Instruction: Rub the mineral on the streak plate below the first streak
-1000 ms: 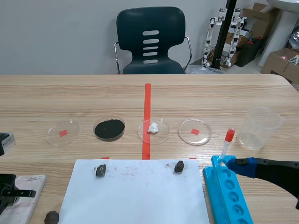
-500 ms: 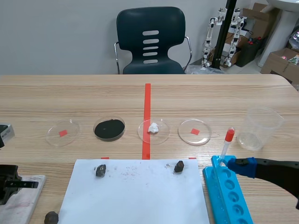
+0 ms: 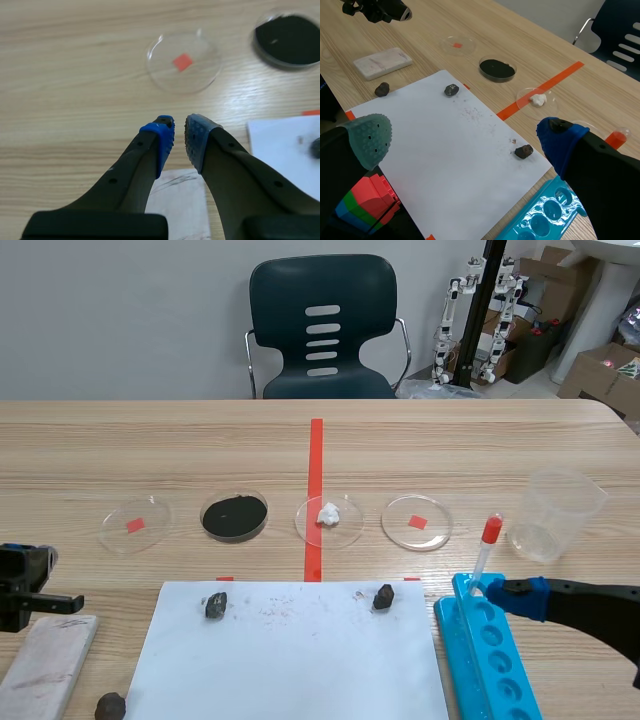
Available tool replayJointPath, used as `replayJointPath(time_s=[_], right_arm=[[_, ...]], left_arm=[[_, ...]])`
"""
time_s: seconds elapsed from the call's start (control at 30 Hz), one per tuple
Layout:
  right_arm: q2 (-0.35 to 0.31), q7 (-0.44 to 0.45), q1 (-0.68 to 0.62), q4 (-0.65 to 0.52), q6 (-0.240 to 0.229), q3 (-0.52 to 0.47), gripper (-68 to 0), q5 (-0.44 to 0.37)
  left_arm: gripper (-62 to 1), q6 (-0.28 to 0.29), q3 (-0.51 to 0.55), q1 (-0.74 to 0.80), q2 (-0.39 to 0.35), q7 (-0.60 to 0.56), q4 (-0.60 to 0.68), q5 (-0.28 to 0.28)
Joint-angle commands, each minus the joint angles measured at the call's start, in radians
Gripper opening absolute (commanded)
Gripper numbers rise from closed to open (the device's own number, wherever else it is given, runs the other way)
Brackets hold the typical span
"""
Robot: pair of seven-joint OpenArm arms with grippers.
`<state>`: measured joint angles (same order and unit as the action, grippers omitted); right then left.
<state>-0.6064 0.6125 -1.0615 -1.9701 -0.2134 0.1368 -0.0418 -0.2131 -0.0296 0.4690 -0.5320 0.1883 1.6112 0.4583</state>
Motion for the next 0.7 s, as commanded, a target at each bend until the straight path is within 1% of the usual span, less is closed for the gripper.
replayJointPath(time_s=[0.0, 0.03, 0.07, 0.17, 0.23, 0.27, 0.33, 0.4, 0.5, 0.67], right_arm=[[0.003, 0.015, 0.000, -0.023, 0.004, -0.008, -6.9, -0.011], [0.003, 0.015, 0.000, -0.023, 0.004, -0.008, -6.9, -0.011], [0.003, 0.015, 0.000, -0.023, 0.004, -0.008, -6.9, -0.011], [0.003, 0.015, 0.000, -0.023, 0.004, -0.008, -6.9, -0.011], [0.003, 0.015, 0.000, -0.023, 0.004, -0.008, -6.9, -0.011], [0.003, 0.015, 0.000, -0.023, 0.004, -0.008, -6.9, -0.011], [0.003, 0.015, 0.000, -0.023, 0.004, -0.008, -6.9, -0.011], [0.003, 0.015, 0.000, -0.023, 0.004, -0.008, -6.9, -0.011], [0.003, 0.015, 0.000, -0.023, 0.004, -0.008, -6.9, -0.011], [0.003, 0.015, 0.000, -0.023, 0.004, -0.008, -6.9, -0.011]], left_arm=[[-50.9, 0.001, 0.004, 0.024, 0.003, -0.047, 0.059, -0.012], [-50.9, 0.013, 0.004, 0.042, 0.005, -0.072, 0.080, -0.023], [-50.9, 0.037, 0.004, 0.061, 0.005, -0.096, 0.099, -0.050], [-50.9, 0.176, 0.004, 0.121, 0.008, -0.177, 0.154, -0.145], [-50.9, 0.255, 0.004, 0.161, 0.021, -0.247, 0.182, -0.203], [-50.9, 0.282, 0.004, 0.182, 0.029, -0.284, 0.193, -0.229], [-50.9, 0.317, 0.004, 0.220, 0.050, -0.354, 0.209, -0.272], [-50.9, 0.322, 0.004, 0.256, 0.069, -0.401, 0.220, -0.305], [-50.9, 0.322, 0.004, 0.316, 0.088, -0.435, 0.233, -0.337], [-50.9, 0.321, 0.004, 0.410, 0.100, -0.500, 0.261, -0.402]])
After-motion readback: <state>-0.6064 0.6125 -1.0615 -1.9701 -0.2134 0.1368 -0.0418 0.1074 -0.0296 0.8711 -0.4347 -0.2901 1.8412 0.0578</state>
